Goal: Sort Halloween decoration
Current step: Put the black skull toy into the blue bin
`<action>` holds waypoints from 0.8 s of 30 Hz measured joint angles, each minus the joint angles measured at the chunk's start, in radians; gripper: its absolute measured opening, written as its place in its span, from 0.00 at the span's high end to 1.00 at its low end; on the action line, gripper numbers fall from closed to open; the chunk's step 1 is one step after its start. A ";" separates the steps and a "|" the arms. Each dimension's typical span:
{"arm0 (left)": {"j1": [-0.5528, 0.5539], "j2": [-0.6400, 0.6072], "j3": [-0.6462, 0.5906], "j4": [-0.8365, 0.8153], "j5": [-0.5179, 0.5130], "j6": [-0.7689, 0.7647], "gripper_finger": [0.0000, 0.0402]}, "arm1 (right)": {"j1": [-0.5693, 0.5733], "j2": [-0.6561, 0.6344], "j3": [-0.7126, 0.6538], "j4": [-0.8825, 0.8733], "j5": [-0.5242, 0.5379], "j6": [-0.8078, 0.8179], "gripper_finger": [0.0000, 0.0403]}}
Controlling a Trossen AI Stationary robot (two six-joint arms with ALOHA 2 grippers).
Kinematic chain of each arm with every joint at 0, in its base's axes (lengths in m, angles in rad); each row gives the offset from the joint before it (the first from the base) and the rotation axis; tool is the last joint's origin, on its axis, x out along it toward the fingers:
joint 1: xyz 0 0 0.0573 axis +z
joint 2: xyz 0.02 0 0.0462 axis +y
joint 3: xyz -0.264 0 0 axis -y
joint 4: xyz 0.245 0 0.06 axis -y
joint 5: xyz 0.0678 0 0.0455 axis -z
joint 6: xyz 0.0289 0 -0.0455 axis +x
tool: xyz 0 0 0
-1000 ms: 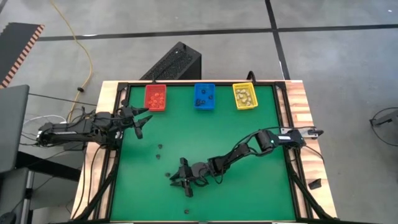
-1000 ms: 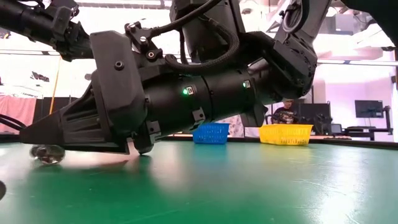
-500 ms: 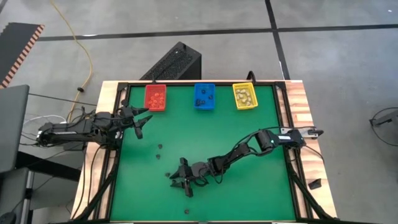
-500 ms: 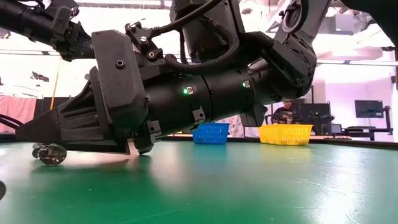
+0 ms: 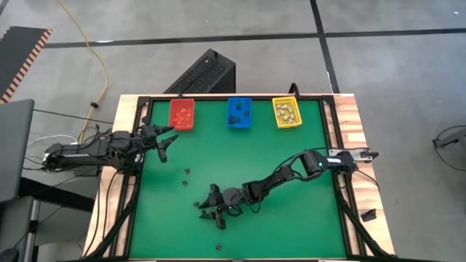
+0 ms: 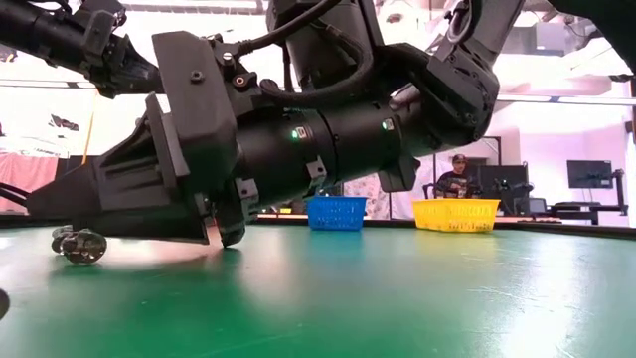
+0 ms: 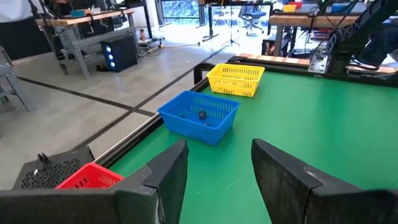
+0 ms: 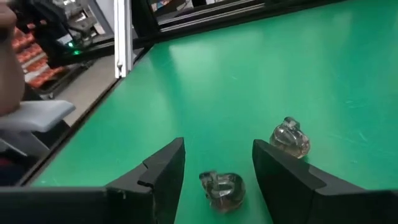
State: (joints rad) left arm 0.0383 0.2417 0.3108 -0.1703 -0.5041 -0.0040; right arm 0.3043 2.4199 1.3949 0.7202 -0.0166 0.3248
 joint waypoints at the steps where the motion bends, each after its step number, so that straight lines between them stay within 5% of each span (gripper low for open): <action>1: 0.000 0.000 0.000 0.000 0.000 0.000 0.58 | 0.000 0.000 -0.001 0.003 0.000 -0.009 0.46; 24: 0.000 0.000 0.000 0.000 0.000 0.007 0.58 | -0.008 -0.001 0.174 -0.451 -0.092 -0.048 0.49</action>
State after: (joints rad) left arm 0.0383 0.2417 0.3108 -0.1705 -0.5037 0.0032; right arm 0.2958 2.4187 1.5688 0.2692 -0.1083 0.2763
